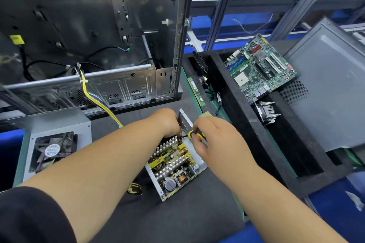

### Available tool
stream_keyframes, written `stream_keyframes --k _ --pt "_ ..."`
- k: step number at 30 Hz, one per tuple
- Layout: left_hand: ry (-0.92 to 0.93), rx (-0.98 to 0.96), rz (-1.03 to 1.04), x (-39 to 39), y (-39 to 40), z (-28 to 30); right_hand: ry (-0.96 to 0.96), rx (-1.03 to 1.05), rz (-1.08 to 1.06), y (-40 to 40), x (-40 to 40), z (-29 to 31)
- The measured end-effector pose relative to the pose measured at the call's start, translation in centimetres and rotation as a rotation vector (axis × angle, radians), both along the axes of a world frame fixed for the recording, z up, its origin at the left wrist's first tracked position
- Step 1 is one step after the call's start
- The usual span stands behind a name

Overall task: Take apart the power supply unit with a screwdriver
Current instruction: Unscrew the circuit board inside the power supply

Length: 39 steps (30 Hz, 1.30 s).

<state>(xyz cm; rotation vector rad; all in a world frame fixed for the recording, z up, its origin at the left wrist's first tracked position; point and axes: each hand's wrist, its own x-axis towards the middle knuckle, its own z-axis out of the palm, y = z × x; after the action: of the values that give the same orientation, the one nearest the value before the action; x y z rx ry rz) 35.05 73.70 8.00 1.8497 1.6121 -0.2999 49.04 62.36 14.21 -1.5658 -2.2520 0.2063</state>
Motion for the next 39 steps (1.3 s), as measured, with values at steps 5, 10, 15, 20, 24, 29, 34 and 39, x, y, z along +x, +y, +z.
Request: stream_keyframes --k 5,10,15,20,24,29,34,39 --pt "0.005 -0.013 -0.018 -0.1 0.3 -0.2 -0.050 -0.044 0.073 2.1 -0.6 1.4" --pt "0.096 -0.012 -0.111 0.0 0.5 0.1 -0.178 -0.069 0.112 3.9 -0.7 2.1" --pt "0.073 -0.019 -0.106 -0.1 0.6 -0.2 -0.225 -0.101 0.103 4.9 -0.7 2.2" --pt "0.076 0.007 -0.130 -0.1 0.8 -0.6 -0.168 -0.144 0.152 4.9 -0.5 2.9" --pt "0.101 0.006 -0.163 -0.1 0.9 -0.6 -0.240 -0.150 0.191 5.0 -0.6 2.9" --pt "0.129 0.011 -0.172 0.1 0.9 -0.7 -0.386 -0.119 0.217 5.9 -0.9 3.1" --pt "0.089 0.031 -0.206 -0.1 0.7 -0.7 -0.396 -0.125 0.297 6.2 -1.1 3.1" --pt "0.059 0.067 -0.221 -0.3 0.6 -0.7 -0.415 -0.155 0.408 6.3 -1.3 3.3"
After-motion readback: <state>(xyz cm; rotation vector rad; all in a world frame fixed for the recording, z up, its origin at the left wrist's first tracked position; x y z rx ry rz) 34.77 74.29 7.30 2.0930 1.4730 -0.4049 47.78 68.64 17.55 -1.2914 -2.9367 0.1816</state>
